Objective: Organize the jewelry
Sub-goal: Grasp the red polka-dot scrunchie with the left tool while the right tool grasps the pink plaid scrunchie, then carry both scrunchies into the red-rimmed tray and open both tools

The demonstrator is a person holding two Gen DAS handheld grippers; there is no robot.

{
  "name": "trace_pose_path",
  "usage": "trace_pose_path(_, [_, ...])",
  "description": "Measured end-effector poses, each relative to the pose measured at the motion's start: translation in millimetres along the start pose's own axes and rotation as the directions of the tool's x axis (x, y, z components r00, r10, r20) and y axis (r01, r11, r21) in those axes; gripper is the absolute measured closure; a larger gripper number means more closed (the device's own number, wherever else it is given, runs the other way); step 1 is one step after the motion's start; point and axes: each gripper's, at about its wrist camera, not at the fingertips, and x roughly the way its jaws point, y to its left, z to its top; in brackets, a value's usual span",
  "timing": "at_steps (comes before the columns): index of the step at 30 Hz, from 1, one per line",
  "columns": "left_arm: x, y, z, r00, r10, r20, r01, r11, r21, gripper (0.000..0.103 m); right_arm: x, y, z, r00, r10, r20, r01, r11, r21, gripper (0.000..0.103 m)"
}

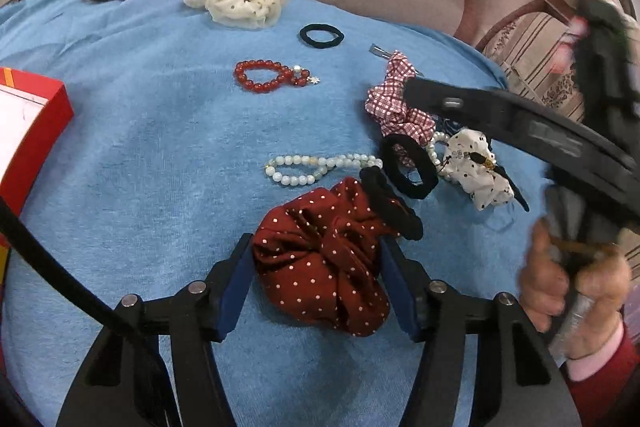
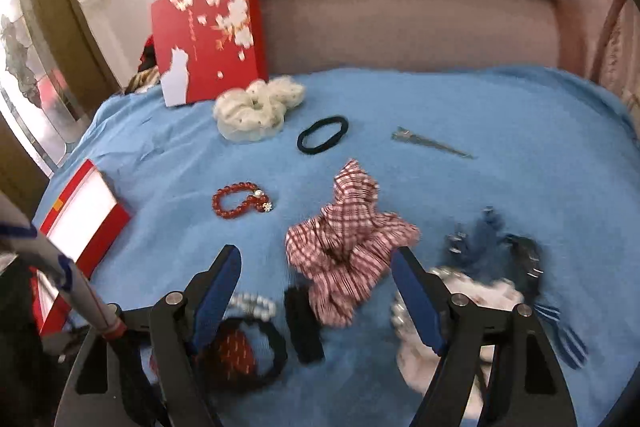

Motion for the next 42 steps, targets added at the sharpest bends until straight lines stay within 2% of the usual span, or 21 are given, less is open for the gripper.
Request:
trace_pose_path(2, [3, 1, 2, 1.0, 0.003, -0.01, -0.003, 1.0, -0.001, 0.071, 12, -4, -1, 1.0, 0.004, -0.029, -0.003, 1.0, 0.017, 0.023])
trace_pose_path(3, [4, 2, 3, 1.0, -0.003, -0.019, 0.003, 1.0, -0.007, 0.077, 18, -5, -3, 0.999, 0.0, -0.043, 0.001, 1.0, 0.016, 0.031])
trace_pose_path(4, [4, 3, 3, 1.0, -0.008, -0.022, 0.008, 1.0, -0.018, 0.082, 23, -6, -4, 0.998, -0.009, -0.058, 0.01, 1.0, 0.006, 0.045])
trace_pose_path(5, [2, 4, 3, 1.0, -0.017, -0.022, 0.016, 0.999, -0.035, 0.085, 27, -7, -5, 0.997, -0.02, -0.071, 0.02, 1.0, -0.001, 0.054])
trace_pose_path(6, [0, 6, 4, 0.999, -0.028, -0.02, 0.027, 0.998, -0.048, 0.086, 28, -10, -5, 0.997, -0.013, -0.079, 0.014, 1.0, 0.01, 0.074])
trace_pose_path(7, [-4, 7, 4, 0.999, -0.036, -0.016, 0.035, 0.998, -0.055, 0.087, 28, -13, -4, 0.997, 0.003, -0.079, 0.0, 1.0, 0.029, 0.08])
trace_pose_path(8, [-10, 7, 4, 0.999, -0.038, -0.005, 0.038, 0.998, -0.058, 0.087, 24, -16, -4, 0.997, 0.02, -0.07, -0.016, 0.998, 0.054, 0.081])
trace_pose_path(10, [-23, 7, 3, 0.999, -0.042, 0.021, 0.044, 0.997, -0.058, 0.087, 14, -17, -1, 0.999, 0.032, -0.04, -0.029, 0.997, 0.076, 0.089])
trace_pose_path(13, [-48, 11, 2, 0.996, -0.054, 0.065, 0.059, 0.996, -0.063, 0.087, -3, -8, 2, 1.0, 0.03, 0.007, -0.031, 0.998, 0.06, 0.091])
trace_pose_path(19, [-99, 39, 10, 0.985, -0.017, 0.174, 0.037, 0.993, -0.111, 0.087, -38, 23, -5, 0.996, 0.012, 0.085, -0.011, 1.0, -0.014, 0.091])
trace_pose_path(23, [-127, 70, 19, 0.97, 0.056, 0.236, -0.015, 0.984, -0.175, 0.087, -57, 46, -17, 0.995, 0.027, 0.097, -0.025, 0.999, -0.019, 0.091])
trace_pose_path(26, [-149, 99, 21, 0.952, 0.141, 0.271, -0.077, 0.969, -0.236, 0.087, -63, 75, -24, 0.994, 0.066, 0.084, -0.063, 0.997, -0.041, 0.091])
trace_pose_path(28, [-161, 118, 20, 0.936, 0.21, 0.284, -0.129, 0.952, -0.279, 0.087, -63, 97, -28, 0.993, 0.103, 0.066, -0.098, 0.993, -0.066, 0.091])
trace_pose_path(31, [-173, 151, 15, 0.908, 0.316, 0.275, -0.208, 0.91, -0.357, 0.087, -56, 138, -27, 0.988, 0.149, 0.03, -0.145, 0.982, -0.122, 0.091])
trace_pose_path(37, [-184, 227, 5, 0.862, 0.458, 0.216, -0.302, 0.807, -0.508, 0.087, -31, 222, -14, 0.976, 0.215, -0.028, -0.216, 0.95, -0.225, 0.091])
trace_pose_path(40, [-189, 255, 2, 0.854, 0.477, 0.206, -0.297, 0.773, -0.56, 0.087, -8, 259, -6, 0.972, 0.227, -0.068, -0.236, 0.936, -0.262, 0.091])
trace_pose_path(42, [-192, 273, 1, 0.852, 0.482, 0.205, -0.284, 0.754, -0.593, 0.087, 9, 278, -2, 0.975, 0.205, -0.084, -0.221, 0.93, -0.295, 0.091])
